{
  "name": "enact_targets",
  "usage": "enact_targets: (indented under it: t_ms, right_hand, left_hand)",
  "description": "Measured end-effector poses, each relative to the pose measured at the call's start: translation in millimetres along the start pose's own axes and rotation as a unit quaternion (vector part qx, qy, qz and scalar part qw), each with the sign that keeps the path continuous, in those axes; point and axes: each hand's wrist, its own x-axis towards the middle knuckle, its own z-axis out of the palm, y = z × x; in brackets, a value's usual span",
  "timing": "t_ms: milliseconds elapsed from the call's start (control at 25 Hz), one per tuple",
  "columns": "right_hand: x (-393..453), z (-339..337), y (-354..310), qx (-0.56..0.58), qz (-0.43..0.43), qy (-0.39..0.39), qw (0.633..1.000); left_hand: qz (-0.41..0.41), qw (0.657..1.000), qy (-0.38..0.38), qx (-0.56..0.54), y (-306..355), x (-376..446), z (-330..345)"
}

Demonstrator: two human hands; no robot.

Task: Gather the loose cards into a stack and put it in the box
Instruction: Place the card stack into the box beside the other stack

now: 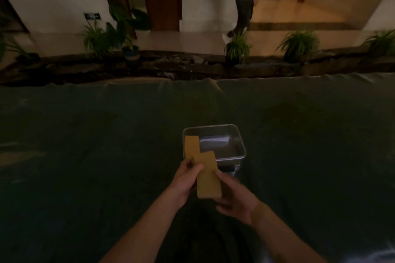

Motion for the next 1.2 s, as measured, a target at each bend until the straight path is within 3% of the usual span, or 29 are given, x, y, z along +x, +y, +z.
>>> enact_targets:
  t_ms: [160, 400, 640, 760, 880, 960, 1040, 1200]
  right_hand:
    - [-5.7, 8.5, -21.5, 0.020, -0.036, 0.012, 0.999]
    - [0.0, 16.6, -47.5, 0.000, -0.110, 0.067, 0.992]
    - [20.0, -11.2, -79.7, -0.031, -0.126, 0.102, 0.986]
    - [31.1, -38.1, -102.0, -0.036, -0.118, 0.081, 0.989]
    - [44.5, -59.8, -122.1, -0.043, -0.097, 0.065, 0.992]
    - [52.0, -66.5, -126.5, -0.056, -0.095, 0.047, 0.993]
    - [59.7, -70.8, -127.5, -0.064, -0.095, 0.036, 0.993]
    - [73.1, -73.9, -135.0, -0.072, -0.089, 0.051, 0.992]
  left_hand:
    - [0.031, 0.998, -0.028, 0.050, 6.0, -5.2, 29.5]
    - [0.091, 0.993, 0.042, 0.064, 8.8, 8.2, 71.1]
    - [0.060, 0.996, 0.025, 0.057, 25.3, 37.0, 98.3]
    - [0.033, 0.999, 0.021, 0.008, 38.3, 53.2, 109.1]
    - [0.051, 0.992, 0.099, -0.060, 45.7, 72.4, 121.9]
    - [0.086, 0.988, 0.125, -0.041, 42.7, 79.8, 138.4]
    - [0.099, 0.988, 0.119, -0.018, 40.1, 84.6, 150.0]
    - [0.044, 0.985, 0.118, -0.117, 40.2, 97.5, 140.7]
